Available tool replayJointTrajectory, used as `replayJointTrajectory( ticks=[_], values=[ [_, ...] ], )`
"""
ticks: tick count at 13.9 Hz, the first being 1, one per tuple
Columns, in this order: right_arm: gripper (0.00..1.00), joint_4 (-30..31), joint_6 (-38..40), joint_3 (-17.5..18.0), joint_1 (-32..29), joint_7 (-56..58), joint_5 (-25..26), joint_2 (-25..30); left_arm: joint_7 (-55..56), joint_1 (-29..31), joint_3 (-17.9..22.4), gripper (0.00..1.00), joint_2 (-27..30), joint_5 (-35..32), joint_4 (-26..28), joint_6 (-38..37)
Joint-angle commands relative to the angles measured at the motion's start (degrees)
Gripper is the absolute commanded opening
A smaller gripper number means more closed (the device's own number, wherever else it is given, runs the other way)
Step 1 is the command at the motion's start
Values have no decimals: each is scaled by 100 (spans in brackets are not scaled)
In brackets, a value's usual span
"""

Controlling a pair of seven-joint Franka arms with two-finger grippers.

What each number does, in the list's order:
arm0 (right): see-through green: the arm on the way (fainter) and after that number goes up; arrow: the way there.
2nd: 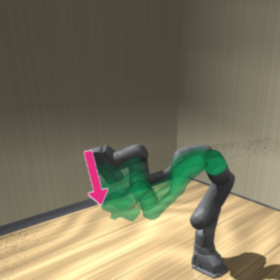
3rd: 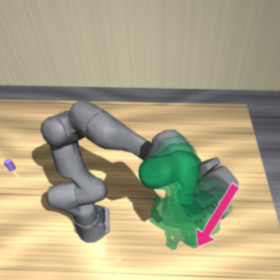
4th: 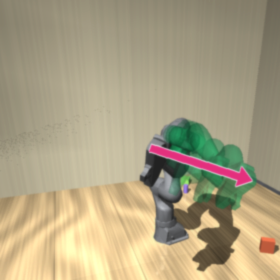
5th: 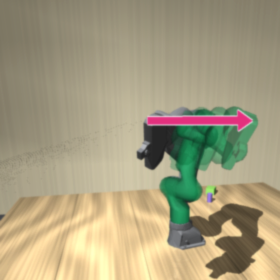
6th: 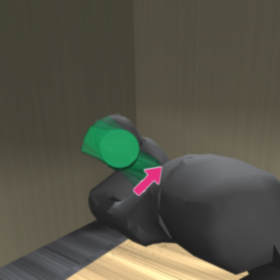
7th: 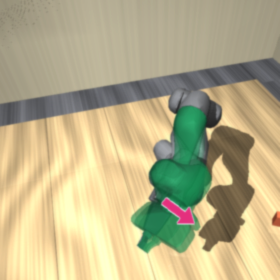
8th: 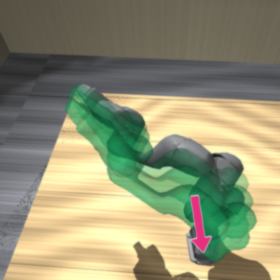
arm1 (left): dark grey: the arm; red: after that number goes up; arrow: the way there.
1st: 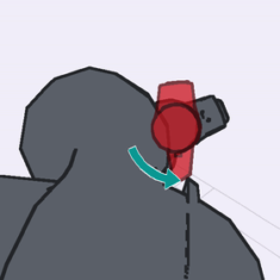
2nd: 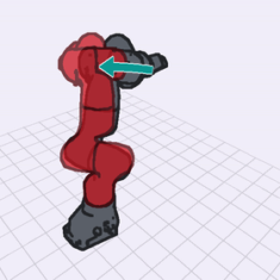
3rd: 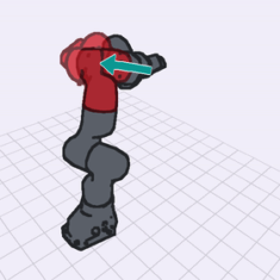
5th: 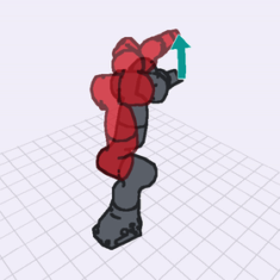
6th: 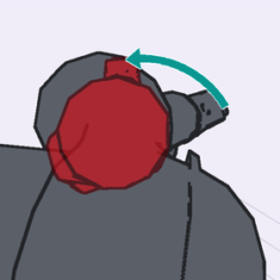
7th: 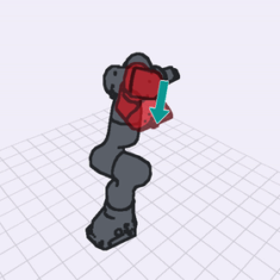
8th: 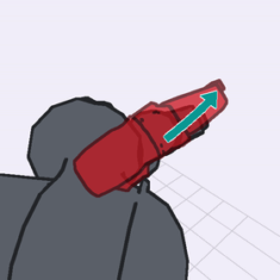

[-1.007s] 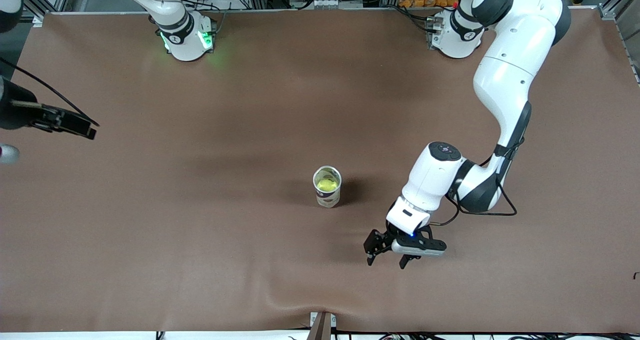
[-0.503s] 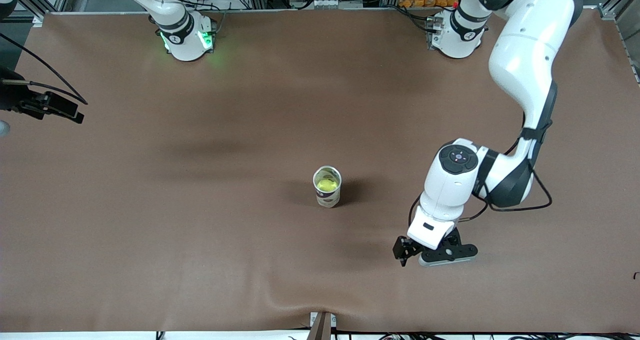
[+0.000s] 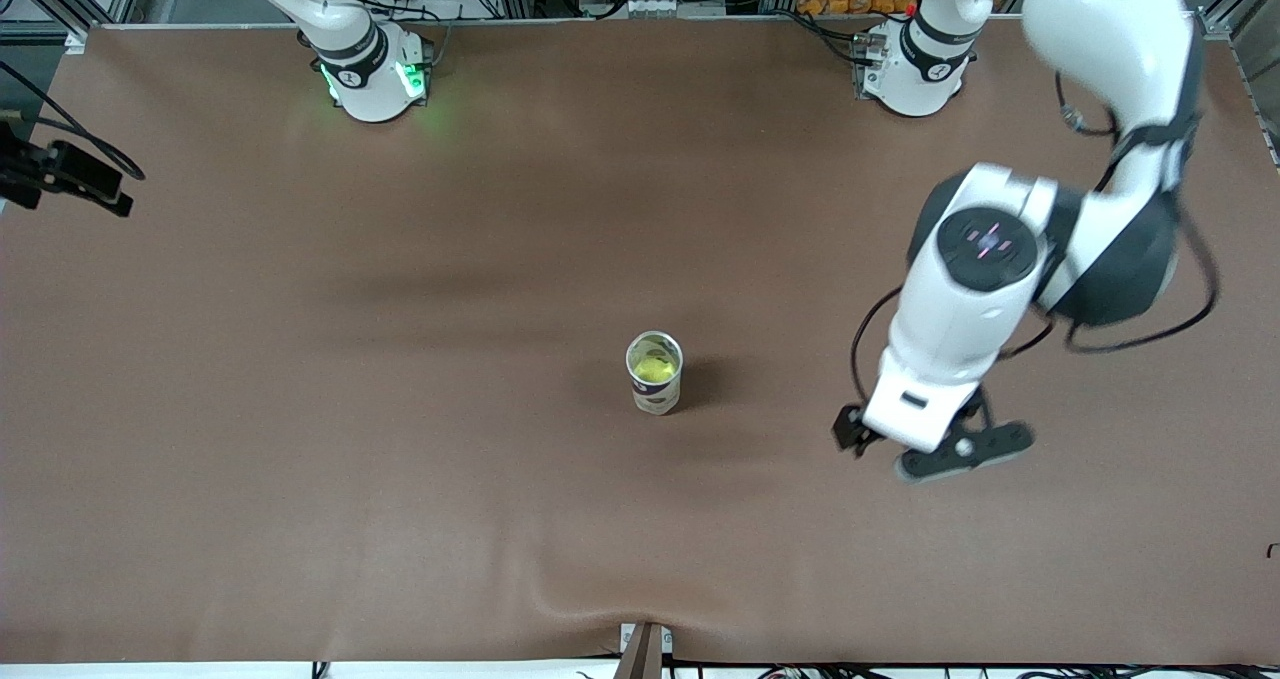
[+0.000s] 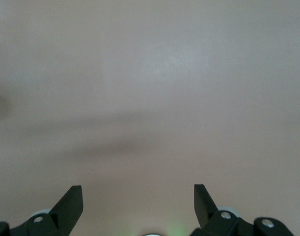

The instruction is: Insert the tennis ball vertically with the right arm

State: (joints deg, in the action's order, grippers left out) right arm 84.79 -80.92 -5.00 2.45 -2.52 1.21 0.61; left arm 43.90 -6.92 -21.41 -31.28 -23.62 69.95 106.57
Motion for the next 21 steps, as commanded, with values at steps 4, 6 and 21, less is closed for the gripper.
replayJointTrajectory(
  ticks=[4,6,21],
  values=[
    [100,186,7,35,1,120,99,114,-92,50,32,100,544,376,282,-918],
    [100,372,-169,35,1,120,99,237,-363,94,32,100,570,463,264,-910],
    [100,398,-257,386,-281,129,107,255,-1777,1044,443,100,1747,1587,308,-1850]
  ],
)
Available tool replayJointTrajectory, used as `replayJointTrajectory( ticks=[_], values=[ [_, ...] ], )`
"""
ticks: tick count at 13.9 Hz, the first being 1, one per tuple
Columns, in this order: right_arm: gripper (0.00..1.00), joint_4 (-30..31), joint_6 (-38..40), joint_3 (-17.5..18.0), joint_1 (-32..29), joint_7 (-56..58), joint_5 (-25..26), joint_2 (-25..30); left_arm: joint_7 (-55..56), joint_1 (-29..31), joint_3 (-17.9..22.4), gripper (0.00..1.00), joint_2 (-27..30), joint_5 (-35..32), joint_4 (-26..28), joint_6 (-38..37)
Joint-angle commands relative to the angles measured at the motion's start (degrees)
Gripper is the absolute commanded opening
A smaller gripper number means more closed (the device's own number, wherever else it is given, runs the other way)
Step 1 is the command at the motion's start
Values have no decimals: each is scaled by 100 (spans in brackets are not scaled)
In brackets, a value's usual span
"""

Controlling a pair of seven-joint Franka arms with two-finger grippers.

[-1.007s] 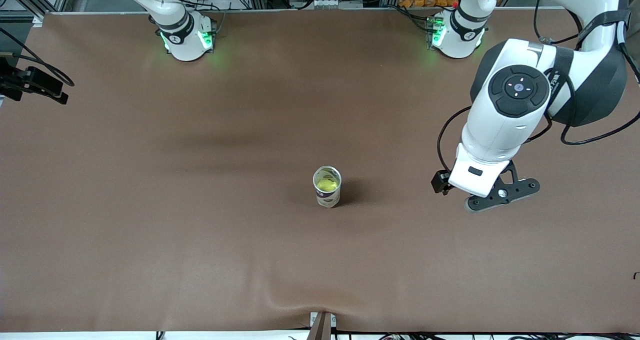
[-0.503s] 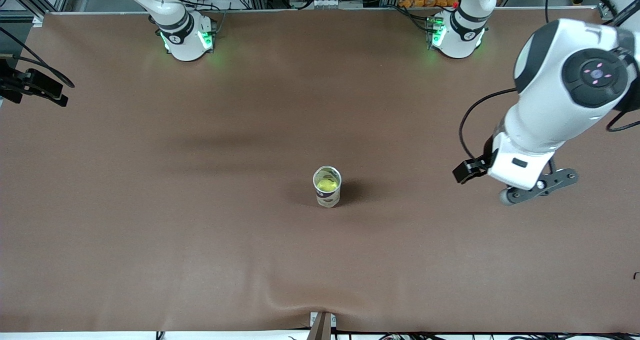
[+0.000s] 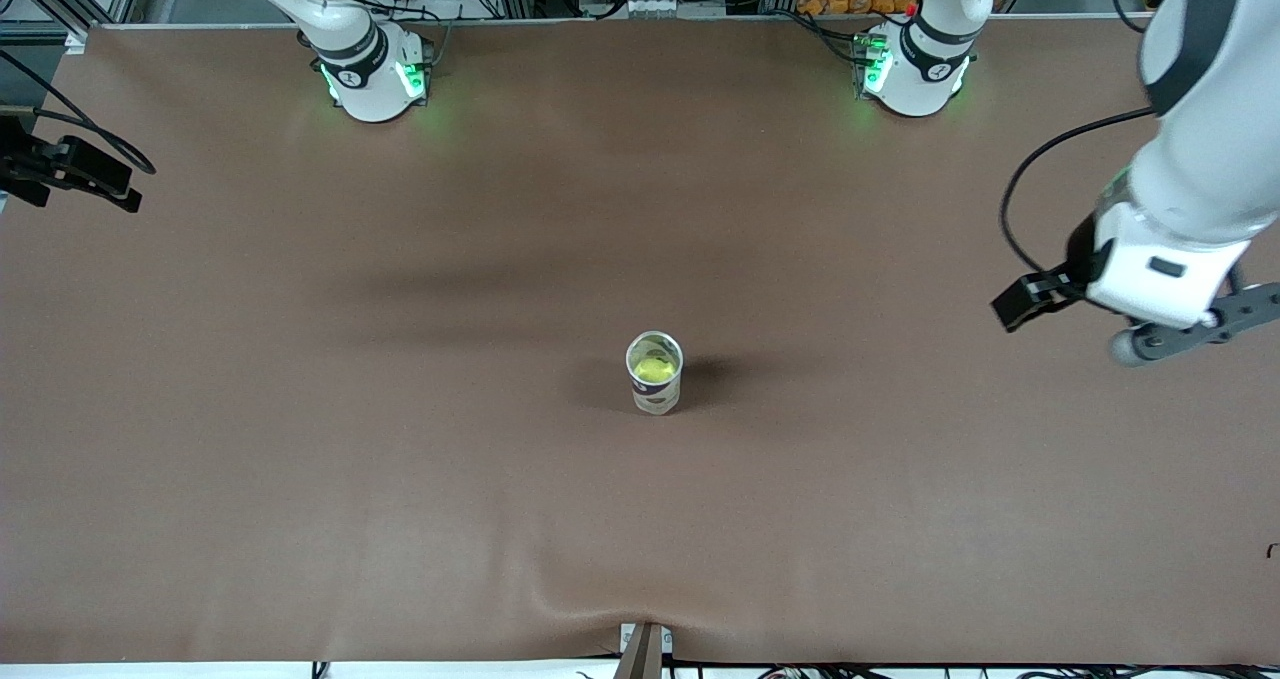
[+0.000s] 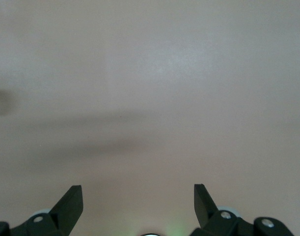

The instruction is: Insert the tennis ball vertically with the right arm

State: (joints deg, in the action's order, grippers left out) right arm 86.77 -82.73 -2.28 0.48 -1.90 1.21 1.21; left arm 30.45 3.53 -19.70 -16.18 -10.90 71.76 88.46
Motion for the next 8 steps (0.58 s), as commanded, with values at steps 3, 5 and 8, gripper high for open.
replayJointTrajectory(
  ticks=[3,5,8],
  values=[
    [100,130,-68,113,-92,41,81,152,-1335,-484,1623,100,624,1070,556,232],
    [100,129,-94,131,-66,32,46,152,-1629,-503,1793,100,992,1107,1074,488],
    [100,130,-94,122,-74,41,46,152,-1955,-415,1811,100,1414,1107,1584,471]
  ],
)
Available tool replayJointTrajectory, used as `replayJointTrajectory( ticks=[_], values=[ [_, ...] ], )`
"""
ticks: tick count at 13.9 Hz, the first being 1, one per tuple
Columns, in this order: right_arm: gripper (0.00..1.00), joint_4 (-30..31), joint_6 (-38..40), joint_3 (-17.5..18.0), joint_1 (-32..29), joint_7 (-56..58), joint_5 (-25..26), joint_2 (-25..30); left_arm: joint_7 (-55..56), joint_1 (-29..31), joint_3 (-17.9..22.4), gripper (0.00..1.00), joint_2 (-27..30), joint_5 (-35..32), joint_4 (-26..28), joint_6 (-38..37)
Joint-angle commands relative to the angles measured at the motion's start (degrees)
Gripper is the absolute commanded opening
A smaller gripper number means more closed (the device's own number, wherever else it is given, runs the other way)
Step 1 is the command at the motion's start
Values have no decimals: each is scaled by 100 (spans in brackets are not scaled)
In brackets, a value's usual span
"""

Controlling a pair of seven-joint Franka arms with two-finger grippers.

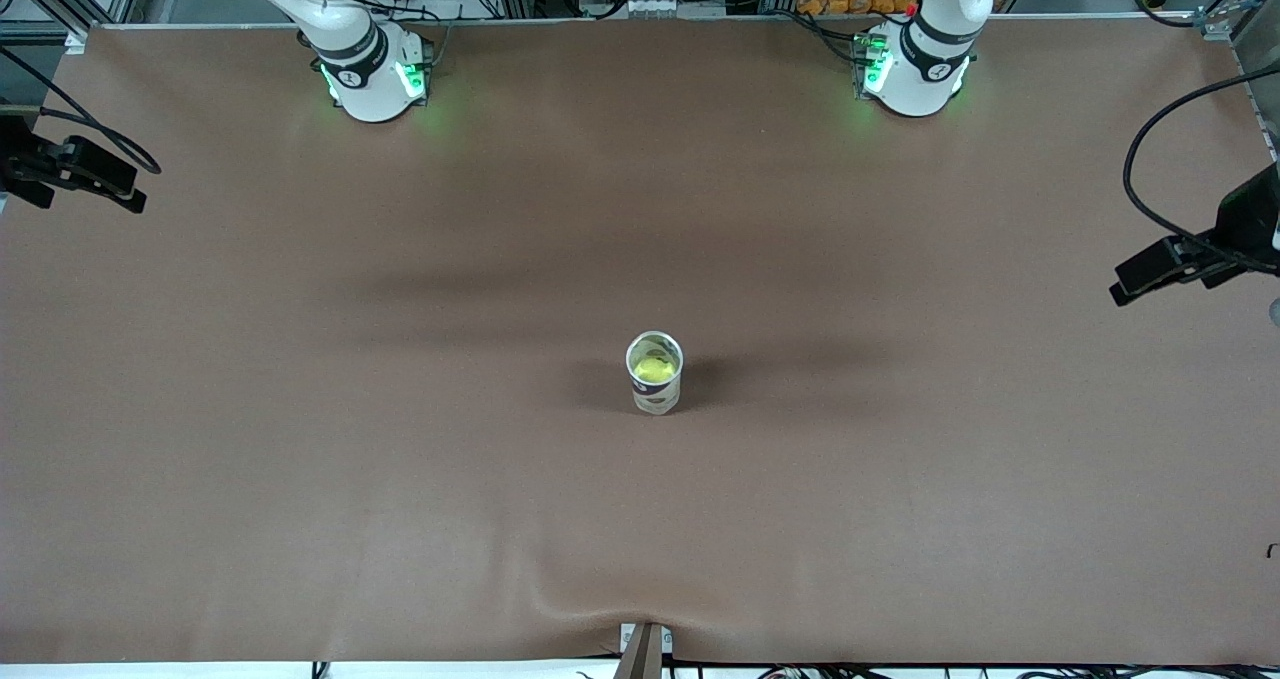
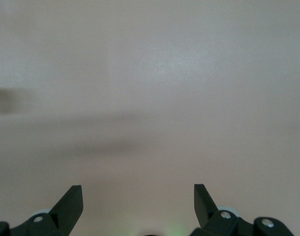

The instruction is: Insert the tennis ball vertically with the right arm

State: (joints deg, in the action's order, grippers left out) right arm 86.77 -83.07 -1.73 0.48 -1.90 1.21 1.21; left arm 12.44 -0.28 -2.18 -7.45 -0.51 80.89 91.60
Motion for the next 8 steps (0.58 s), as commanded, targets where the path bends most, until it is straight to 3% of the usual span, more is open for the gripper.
replayJointTrajectory(
  ticks=[1,8],
  values=[
    [100,129,-60,67,-75,32,46,151,-163,45,60,100,717,60,865,156],
    [100,138,-34,59,-92,41,37,151,-259,64,42,100,1202,69,1368,182]
  ],
)
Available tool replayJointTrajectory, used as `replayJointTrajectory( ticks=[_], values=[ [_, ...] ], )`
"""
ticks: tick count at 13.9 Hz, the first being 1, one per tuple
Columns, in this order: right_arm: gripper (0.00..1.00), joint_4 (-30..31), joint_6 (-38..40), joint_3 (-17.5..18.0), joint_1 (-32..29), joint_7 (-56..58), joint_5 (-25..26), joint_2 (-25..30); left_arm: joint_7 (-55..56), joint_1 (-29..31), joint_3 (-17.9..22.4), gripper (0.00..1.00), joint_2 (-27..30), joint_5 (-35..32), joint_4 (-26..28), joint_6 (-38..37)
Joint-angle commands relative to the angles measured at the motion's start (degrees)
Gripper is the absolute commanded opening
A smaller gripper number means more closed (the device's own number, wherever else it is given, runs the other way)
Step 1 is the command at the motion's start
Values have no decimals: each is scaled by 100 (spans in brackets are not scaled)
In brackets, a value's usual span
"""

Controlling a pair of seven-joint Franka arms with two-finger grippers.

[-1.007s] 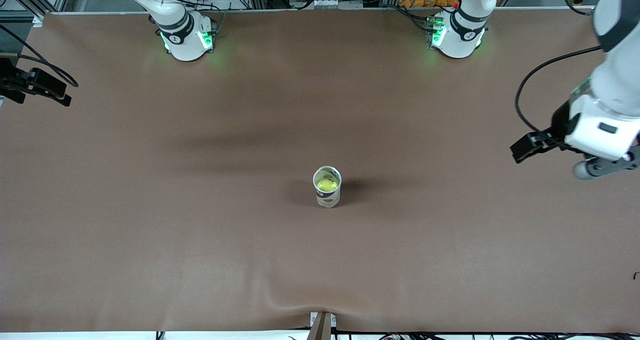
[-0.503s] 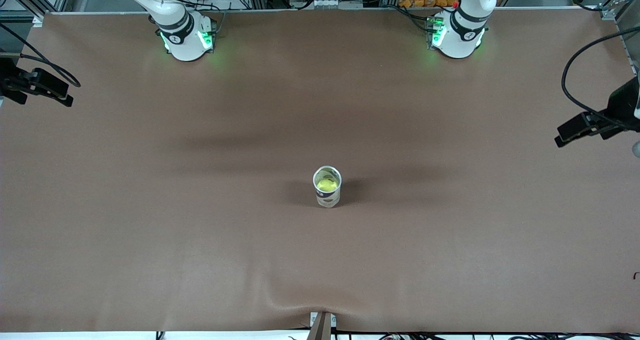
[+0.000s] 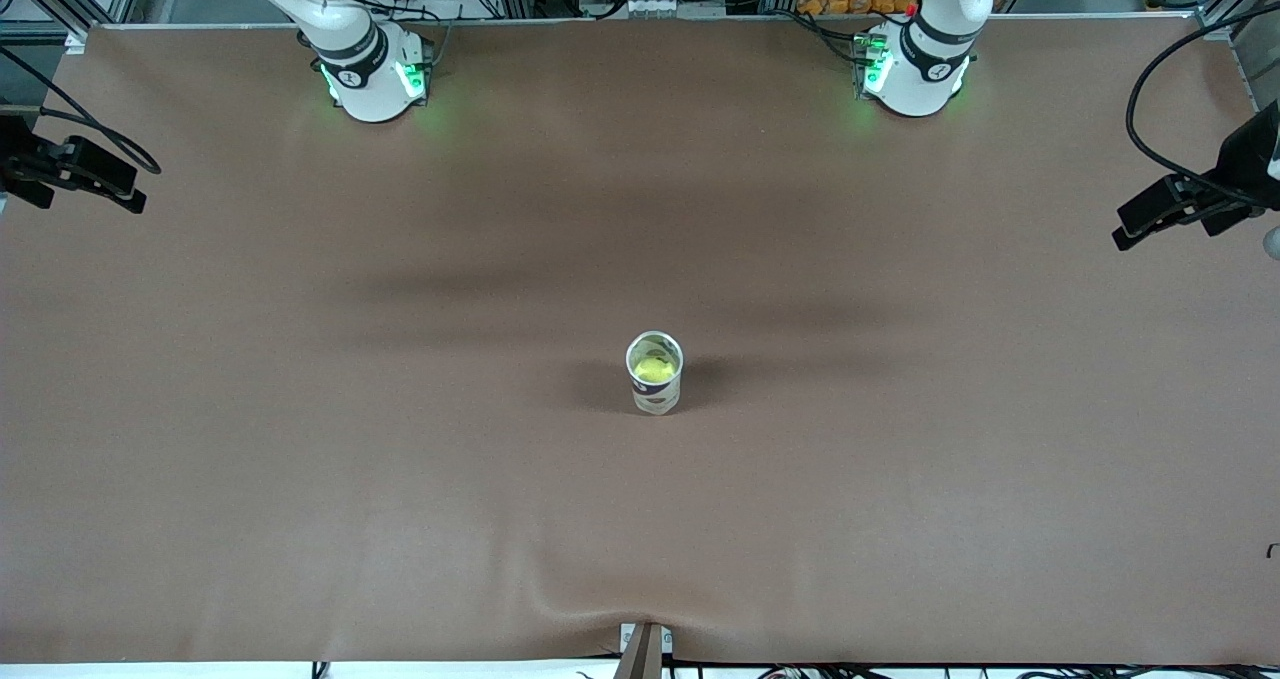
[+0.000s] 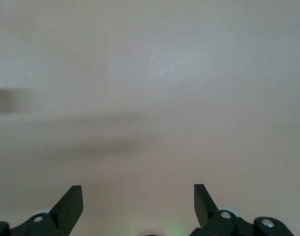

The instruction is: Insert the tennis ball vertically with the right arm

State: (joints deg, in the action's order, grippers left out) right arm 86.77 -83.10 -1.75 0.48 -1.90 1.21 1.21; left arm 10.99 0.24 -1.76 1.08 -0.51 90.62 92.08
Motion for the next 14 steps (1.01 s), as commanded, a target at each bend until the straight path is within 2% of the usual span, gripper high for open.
replayJointTrajectory(
  ticks=[1,7,14],
  values=[
    [100,129,-31,70,-109,41,37,151,-114,-23,-26,100,393,60,474,143],
    [100,138,-22,61,-118,41,-33,151,-105,-181,-167,100,595,60,501,-111],
    [100,129,-4,61,-119,49,-33,151,-97,-173,-150,100,420,-37,97,-542]
  ],
)
